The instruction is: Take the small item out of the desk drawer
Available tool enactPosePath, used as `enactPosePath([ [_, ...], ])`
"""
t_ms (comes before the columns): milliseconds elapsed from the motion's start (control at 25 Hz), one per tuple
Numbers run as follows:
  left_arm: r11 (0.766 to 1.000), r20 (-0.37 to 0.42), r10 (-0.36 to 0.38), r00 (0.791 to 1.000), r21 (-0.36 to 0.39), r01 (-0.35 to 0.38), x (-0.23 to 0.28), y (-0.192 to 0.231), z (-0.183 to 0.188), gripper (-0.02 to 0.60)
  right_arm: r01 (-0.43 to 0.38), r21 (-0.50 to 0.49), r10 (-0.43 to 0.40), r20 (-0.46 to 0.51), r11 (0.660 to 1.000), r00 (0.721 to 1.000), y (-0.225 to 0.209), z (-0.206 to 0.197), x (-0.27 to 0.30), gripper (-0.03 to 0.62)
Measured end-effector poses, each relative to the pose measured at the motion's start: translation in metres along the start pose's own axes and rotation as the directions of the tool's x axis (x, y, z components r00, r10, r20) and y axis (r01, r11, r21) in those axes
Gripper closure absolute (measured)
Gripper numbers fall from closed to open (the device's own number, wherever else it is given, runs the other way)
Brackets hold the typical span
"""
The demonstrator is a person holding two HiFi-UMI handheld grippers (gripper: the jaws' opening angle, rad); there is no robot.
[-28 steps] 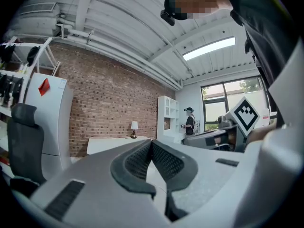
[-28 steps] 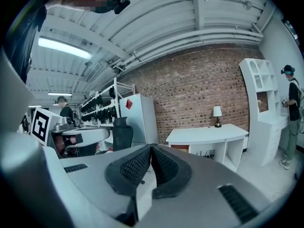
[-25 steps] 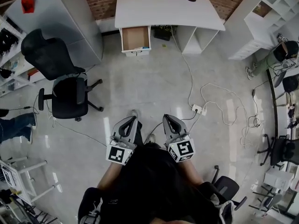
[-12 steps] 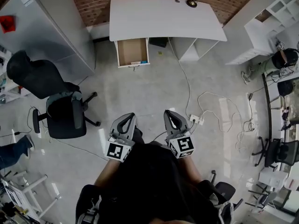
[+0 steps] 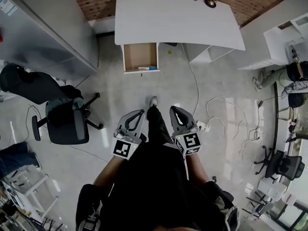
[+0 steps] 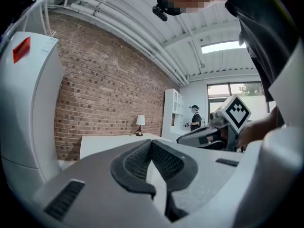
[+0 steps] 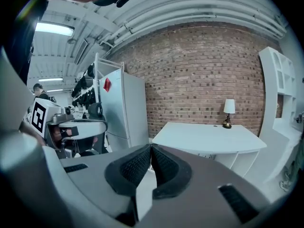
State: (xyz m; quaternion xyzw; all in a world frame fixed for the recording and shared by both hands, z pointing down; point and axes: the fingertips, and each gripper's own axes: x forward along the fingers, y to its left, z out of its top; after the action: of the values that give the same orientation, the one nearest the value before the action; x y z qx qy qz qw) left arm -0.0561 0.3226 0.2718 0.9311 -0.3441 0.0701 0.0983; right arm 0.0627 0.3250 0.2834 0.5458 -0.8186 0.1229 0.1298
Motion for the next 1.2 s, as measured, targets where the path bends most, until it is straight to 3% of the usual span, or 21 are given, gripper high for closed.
enactPosePath([
  [400,0.991,-0.034,0.133,0.991,-0.020,-0.134,0.138,0.099,0.004,0.572,-0.194,0.012,0.194,0.001,0.981,0.981,-0.101,0.032,0.158,0.568],
  [560,0.984,-0.037,0.179,0.983,0.025,-0.178,0.175,0.127,0.018,0.572,-0.236,0.012,0.236,-0.004,0.972,0.972,-0.132,0.040,0.205,0.568],
  [920,0.985,-0.123,0.173,0.977,-0.005,-0.175,0.221,0.168,-0.023,0.572,-0.257,0.017,0.256,-0.179,0.966,0.950,-0.158,-0.030,0.269,0.568],
  [1200,0.989,-0.195,0.147,0.970,0.012,-0.147,0.263,0.218,-0.077,0.572,-0.295,0.011,0.281,-0.346,0.955,0.895,-0.166,-0.110,0.325,0.566],
])
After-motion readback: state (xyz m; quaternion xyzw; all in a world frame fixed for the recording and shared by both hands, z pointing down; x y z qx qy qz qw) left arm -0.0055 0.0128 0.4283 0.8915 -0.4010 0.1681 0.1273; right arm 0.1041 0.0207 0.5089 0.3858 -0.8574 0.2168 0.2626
